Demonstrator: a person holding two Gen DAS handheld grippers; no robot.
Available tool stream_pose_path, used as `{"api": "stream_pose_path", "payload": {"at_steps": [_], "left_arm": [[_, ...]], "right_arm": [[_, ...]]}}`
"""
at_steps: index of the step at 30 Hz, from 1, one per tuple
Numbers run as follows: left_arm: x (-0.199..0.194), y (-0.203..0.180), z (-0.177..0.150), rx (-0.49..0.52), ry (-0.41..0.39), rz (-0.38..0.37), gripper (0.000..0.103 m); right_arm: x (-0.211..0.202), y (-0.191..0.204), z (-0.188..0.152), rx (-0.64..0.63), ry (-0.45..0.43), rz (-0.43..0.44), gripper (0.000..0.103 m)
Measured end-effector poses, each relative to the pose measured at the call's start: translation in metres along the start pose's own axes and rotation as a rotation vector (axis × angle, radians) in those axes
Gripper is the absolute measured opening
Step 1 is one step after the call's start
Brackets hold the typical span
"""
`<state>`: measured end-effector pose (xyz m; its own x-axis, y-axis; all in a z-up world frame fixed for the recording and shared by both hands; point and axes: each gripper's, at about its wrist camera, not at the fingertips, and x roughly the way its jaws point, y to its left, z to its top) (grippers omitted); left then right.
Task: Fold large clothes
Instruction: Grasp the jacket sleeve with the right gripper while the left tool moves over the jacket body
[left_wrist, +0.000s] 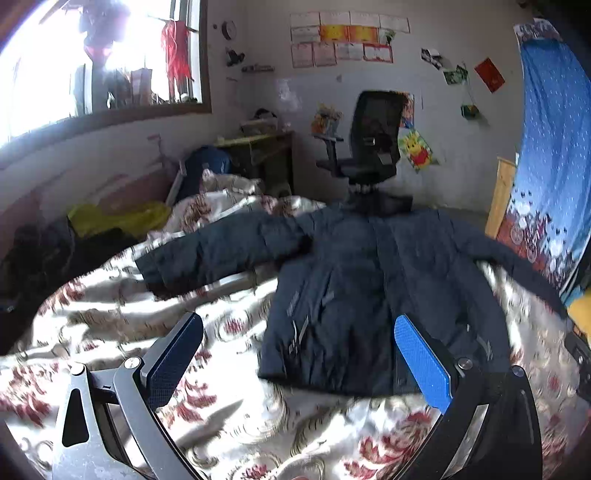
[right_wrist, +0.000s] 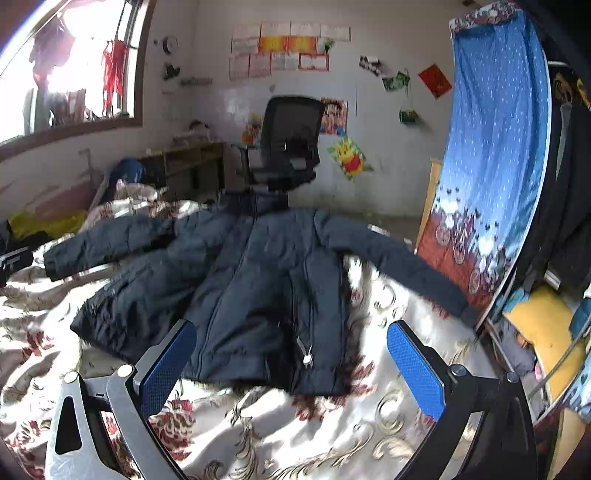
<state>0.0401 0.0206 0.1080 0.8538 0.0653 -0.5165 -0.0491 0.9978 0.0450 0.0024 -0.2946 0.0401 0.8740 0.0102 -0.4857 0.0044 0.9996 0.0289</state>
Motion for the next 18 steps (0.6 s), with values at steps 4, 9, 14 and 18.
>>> {"api": "stream_pose_path", "payload": {"at_steps": [4,9,14,18], "left_arm": [[-0.012,-0.002,0.044,-0.031,-0.001,0.005,0.102],[-0.016,-0.026,0.097,-0.02,0.023,0.024,0.102],[0.039,-0.078,0.126,0.093,0.055,-0.015,0.102],[0.121,-0.128,0.128,0.2,0.064,-0.111,0.102]], "right_arm": [[-0.007,-0.021,0.025,0.02,-0.015,-0.006,0.103],[0.006,-0.076,0.052,0.17,0.026,0.001,0.103],[0.05,-0.127,0.056,0.304,0.074,-0.051,0.103],[0.101,-0.159,0.051,0.414,0.147,-0.048,0.103]]}}
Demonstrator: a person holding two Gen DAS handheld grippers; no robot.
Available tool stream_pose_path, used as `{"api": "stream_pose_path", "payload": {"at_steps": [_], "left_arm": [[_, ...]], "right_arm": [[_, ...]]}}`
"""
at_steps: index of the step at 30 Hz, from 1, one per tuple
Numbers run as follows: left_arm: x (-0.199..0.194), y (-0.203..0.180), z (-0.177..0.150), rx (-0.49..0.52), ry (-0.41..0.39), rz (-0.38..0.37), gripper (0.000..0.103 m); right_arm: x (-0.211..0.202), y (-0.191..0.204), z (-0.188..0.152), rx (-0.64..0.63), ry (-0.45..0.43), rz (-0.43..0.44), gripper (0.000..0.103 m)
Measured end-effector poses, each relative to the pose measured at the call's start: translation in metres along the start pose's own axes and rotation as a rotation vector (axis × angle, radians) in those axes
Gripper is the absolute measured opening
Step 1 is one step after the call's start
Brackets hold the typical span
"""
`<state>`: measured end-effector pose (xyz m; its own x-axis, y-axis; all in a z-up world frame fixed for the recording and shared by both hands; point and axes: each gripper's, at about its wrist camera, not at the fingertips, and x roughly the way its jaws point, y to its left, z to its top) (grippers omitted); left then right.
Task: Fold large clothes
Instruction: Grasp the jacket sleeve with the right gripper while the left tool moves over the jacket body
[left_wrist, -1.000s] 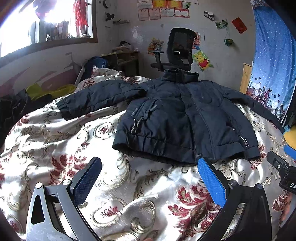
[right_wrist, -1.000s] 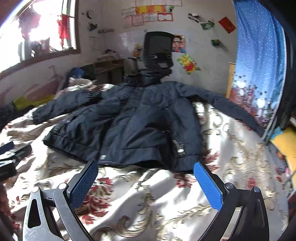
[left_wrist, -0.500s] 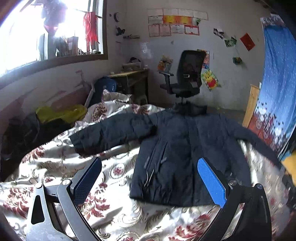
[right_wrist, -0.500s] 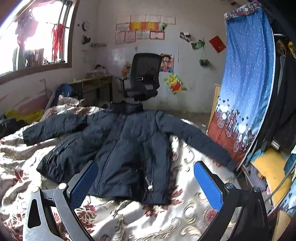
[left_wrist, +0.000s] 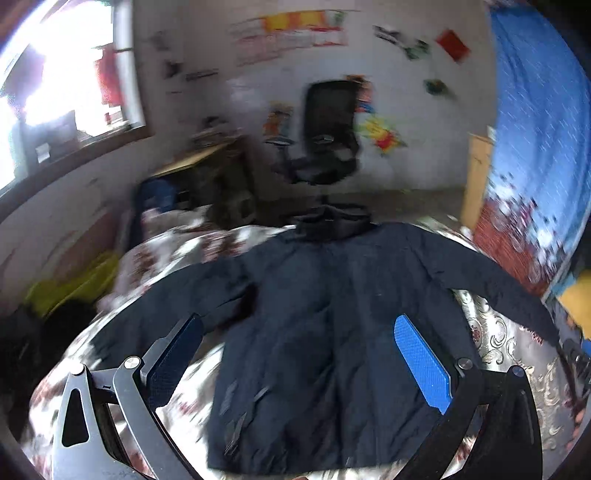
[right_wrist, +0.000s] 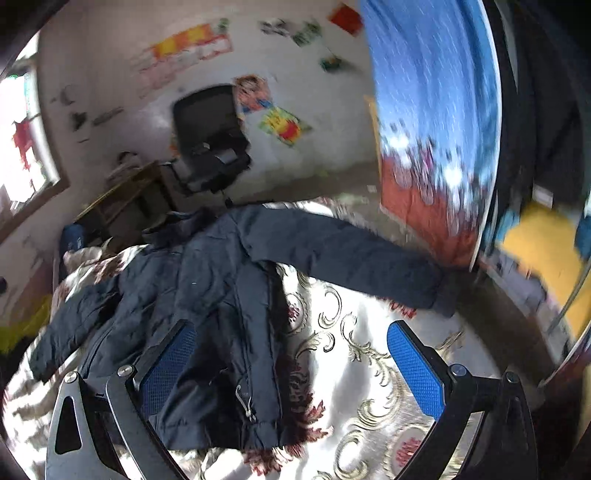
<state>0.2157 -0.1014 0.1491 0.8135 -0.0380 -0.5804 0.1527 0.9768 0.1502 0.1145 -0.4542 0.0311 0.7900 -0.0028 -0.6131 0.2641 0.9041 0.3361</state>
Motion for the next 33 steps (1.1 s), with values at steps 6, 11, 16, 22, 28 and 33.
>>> {"api": "stream_pose_path", "payload": {"at_steps": [6,11,16,22,28,33], "left_arm": [[0.116,-0.036,-0.001,0.04,0.072,-0.075,0.102],[0.186,-0.064,0.001,0.062,0.089,-0.119,0.102],[0.251,-0.092,0.01,0.083,0.11,-0.206,0.102],[0.293,-0.102,0.035,0.103,0.159,-0.283,0.102],[0.32,-0.108,0.055,0.166,0.155,-0.306,0.102],[0.372,-0.134,0.049,0.093,0.211,-0.314,0.102]], "right_arm": [[0.072,-0.064,-0.002,0.409,-0.021,0.027,0.103],[0.116,-0.102,-0.014,0.649,0.044,0.028,0.103],[0.122,-0.13,-0.019,0.774,-0.024,-0.016,0.103],[0.124,-0.151,-0.022,0.952,-0.071,-0.084,0.094],[0.142,-0.165,-0.009,1.068,-0.101,-0.155,0.075],[0.158,-0.172,-0.003,1.072,-0.114,-0.192,0.072]]}}
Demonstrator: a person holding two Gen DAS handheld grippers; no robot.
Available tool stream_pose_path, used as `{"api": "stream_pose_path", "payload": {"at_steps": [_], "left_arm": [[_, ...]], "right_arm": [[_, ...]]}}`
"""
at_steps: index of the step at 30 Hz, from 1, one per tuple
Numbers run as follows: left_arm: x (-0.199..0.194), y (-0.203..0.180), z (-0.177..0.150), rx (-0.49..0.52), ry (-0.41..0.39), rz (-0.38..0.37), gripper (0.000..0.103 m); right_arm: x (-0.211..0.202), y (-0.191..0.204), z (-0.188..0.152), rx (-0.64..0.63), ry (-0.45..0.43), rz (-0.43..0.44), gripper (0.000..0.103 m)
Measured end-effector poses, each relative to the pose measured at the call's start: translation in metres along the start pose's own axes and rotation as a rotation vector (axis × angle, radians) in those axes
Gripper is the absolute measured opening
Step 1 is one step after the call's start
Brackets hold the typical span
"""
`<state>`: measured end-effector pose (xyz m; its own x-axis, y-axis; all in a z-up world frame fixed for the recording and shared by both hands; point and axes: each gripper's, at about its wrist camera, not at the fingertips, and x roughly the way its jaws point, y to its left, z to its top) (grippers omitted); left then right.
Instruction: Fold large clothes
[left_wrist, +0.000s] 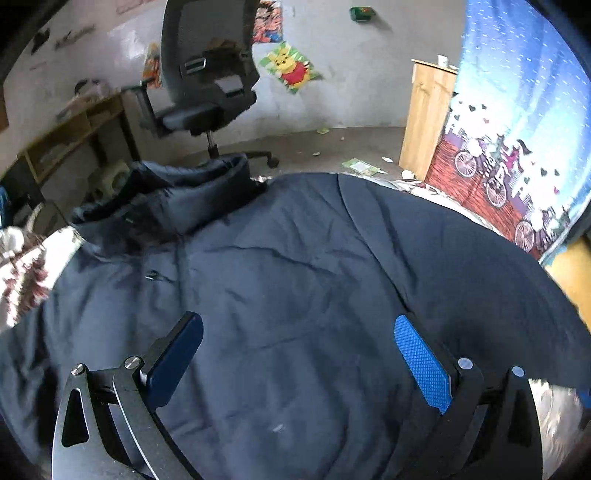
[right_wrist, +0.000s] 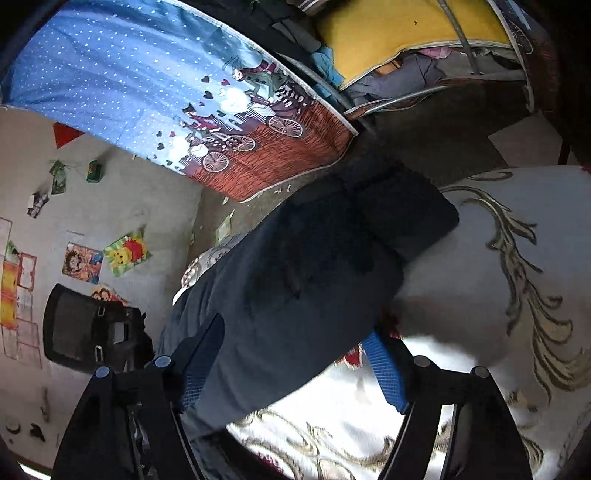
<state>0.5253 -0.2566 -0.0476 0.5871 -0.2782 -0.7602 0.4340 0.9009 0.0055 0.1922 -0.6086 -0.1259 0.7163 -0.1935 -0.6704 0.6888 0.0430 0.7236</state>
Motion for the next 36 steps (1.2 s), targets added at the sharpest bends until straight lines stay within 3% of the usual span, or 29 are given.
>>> {"api": "stream_pose_path", "payload": {"at_steps": [3,8,9,14,19,22,26,31,36], "left_arm": [[0.024,-0.01,-0.001,-0.025,0.018,-0.025,0.102],[0.061,-0.036,-0.003,0.04,0.062,0.014,0.102],[0.067,-0.038,-0.005,0.05,0.078,0.027,0.102],[0.07,-0.033,-0.018,0.073,0.075,0.041,0.102],[0.024,0.001,-0.023,0.021,0.019,0.048,0.102],[-0.025,0.041,-0.033,-0.03,-0.057,0.066,0.102],[-0.079,0.096,-0.052,-0.091,-0.058,0.084,0.102],[-0.131,0.161,-0.088,-0.162,-0.045,0.129,0.102],[-0.167,0.216,-0.124,-0.268,-0.043,0.127,0.102]], "right_arm": [[0.01,0.003,0.004,-0.036,-0.015,-0.042,0.057],[0.012,0.008,0.013,-0.082,-0.022,-0.048,0.016],[0.012,0.011,0.015,-0.103,-0.022,-0.039,0.012],[-0.005,0.051,0.017,-0.335,-0.098,-0.021,0.006],[-0.048,0.127,-0.007,-0.645,-0.245,0.066,0.006],[-0.074,0.182,-0.042,-0.836,-0.313,0.153,0.006],[-0.091,0.243,-0.11,-1.07,-0.328,0.269,0.006],[-0.082,0.302,-0.218,-1.345,-0.198,0.392,0.006],[-0.045,0.308,-0.313,-1.561,-0.043,0.42,0.006]]}}
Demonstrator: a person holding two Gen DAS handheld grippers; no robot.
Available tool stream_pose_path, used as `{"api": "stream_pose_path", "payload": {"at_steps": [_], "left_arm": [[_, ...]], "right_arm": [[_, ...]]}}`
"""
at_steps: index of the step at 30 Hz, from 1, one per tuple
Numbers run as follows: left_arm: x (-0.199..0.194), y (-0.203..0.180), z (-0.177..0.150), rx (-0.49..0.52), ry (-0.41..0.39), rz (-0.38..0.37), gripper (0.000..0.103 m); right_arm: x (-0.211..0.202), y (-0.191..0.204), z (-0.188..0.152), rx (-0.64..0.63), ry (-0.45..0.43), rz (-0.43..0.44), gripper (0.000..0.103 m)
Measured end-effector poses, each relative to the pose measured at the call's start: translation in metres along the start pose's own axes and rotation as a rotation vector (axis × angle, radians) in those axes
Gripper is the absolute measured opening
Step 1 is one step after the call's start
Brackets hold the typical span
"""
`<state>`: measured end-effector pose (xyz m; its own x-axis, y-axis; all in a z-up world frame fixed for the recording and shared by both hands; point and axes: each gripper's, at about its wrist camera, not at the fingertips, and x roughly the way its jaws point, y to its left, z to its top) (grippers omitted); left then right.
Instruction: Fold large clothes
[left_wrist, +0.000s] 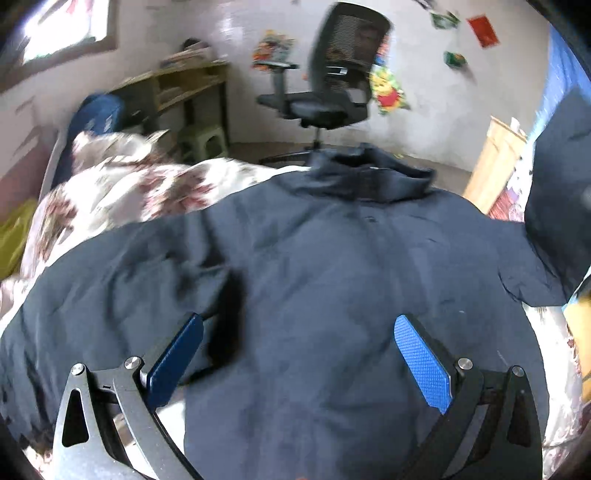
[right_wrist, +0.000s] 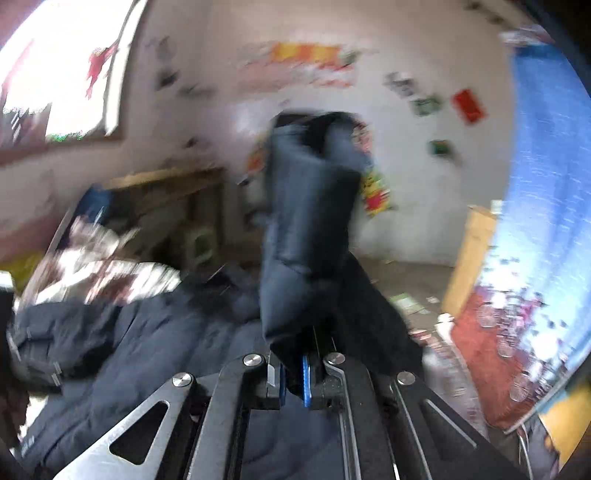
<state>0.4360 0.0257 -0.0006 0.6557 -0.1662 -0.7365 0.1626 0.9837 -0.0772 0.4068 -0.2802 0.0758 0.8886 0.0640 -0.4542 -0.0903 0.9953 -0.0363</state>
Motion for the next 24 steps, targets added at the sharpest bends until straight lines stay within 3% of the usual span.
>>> {"api": "stream_pose_path", "payload": {"at_steps": [4,8,13,15,16,17,18,19,22,24], "left_arm": [[-0.009,0.046,-0.011,-0.127,0.024,-0.113,0.102],[-0.001,0.06,-0.017,-0.186,0.065,-0.234,0.102],[0.025,0.052,-0.008,-0.223,0.113,-0.355,0.102],[0.04,0.04,-0.003,-0.241,0.14,-0.385,0.102],[0.047,0.036,-0.002,-0.248,0.151,-0.396,0.102],[0.057,0.027,0.001,-0.259,0.172,-0.41,0.102],[0.063,0.025,0.002,-0.264,0.182,-0.417,0.102],[0.072,0.016,0.002,-0.27,0.202,-0.428,0.102],[0.092,0.002,-0.001,-0.279,0.254,-0.438,0.101],[0.1,-0.007,-0.003,-0.249,0.258,-0.405,0.099]], "right_arm": [[0.049,0.057,-0.035,-0.112,0.121,0.102,0.006],[0.093,0.105,-0.079,-0.195,0.239,0.2,0.009],[0.115,0.111,-0.113,-0.219,0.34,0.303,0.014],[0.106,0.103,-0.124,-0.232,0.349,0.326,0.022],[0.103,0.099,-0.127,-0.231,0.356,0.348,0.037],[0.098,0.095,-0.13,-0.23,0.354,0.35,0.061],[0.093,0.091,-0.131,-0.23,0.344,0.343,0.071],[0.089,0.092,-0.136,-0.23,0.331,0.345,0.075],[0.071,0.081,-0.147,-0.218,0.328,0.363,0.075],[0.063,0.071,-0.15,-0.205,0.323,0.355,0.075]]}}
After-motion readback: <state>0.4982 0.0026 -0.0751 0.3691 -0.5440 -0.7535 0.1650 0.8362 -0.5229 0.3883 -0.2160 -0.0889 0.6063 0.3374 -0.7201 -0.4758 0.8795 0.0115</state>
